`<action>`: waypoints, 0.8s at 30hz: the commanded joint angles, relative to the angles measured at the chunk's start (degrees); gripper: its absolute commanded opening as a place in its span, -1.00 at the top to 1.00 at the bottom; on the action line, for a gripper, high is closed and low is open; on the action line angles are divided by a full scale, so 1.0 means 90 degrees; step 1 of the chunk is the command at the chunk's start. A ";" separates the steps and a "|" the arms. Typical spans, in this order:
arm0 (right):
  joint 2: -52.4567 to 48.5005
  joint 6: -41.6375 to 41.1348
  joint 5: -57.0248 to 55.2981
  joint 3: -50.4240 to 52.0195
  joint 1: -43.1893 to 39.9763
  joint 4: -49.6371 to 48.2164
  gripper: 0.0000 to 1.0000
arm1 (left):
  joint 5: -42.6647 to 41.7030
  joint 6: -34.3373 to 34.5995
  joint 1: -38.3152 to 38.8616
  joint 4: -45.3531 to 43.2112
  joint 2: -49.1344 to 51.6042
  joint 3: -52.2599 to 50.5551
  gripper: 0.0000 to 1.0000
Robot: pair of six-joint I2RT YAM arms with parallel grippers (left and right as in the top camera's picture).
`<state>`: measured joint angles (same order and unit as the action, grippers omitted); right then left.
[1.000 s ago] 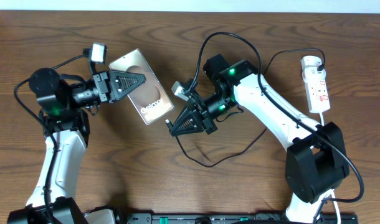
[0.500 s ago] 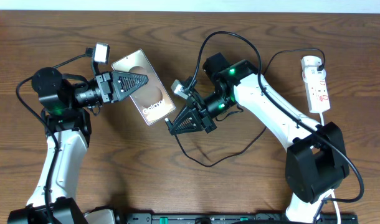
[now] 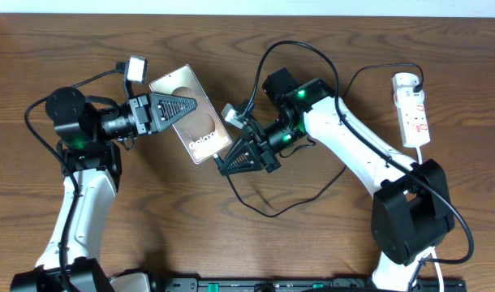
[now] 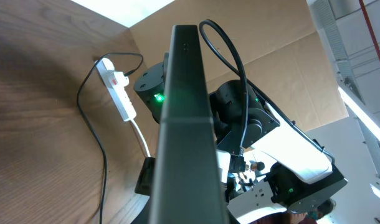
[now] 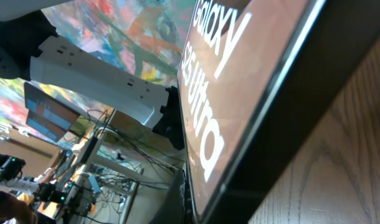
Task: Plug charger to phone and switch on socket
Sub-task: 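Push the plug into the phone's bottom port with the right gripper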
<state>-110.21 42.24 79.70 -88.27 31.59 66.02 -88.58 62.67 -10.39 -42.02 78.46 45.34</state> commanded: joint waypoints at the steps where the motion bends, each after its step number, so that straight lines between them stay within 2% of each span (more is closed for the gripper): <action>1: 0.0041 -0.0102 0.0211 0.0036 0.0034 -0.0058 0.98 | -0.0163 -0.0134 0.0027 -0.0063 -0.0039 0.0070 0.85; 6: 0.0041 -0.0126 0.0214 0.0036 0.0032 -0.0100 0.98 | -0.0160 -0.0158 0.0027 -0.0063 -0.0039 0.0070 0.85; 12: 0.0041 -0.0585 0.0211 0.0036 0.0032 -0.0461 0.98 | -0.0163 -0.0177 0.0027 -0.0063 -0.0039 0.0070 0.85; 24: 0.0041 -0.0600 0.0087 0.0036 0.0024 -0.0435 0.98 | -0.0160 -0.0175 0.0012 -0.0138 -0.0036 0.0070 0.85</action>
<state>-110.21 37.58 79.50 -87.94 31.70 61.87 -88.68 61.65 -10.28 -42.22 78.46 45.34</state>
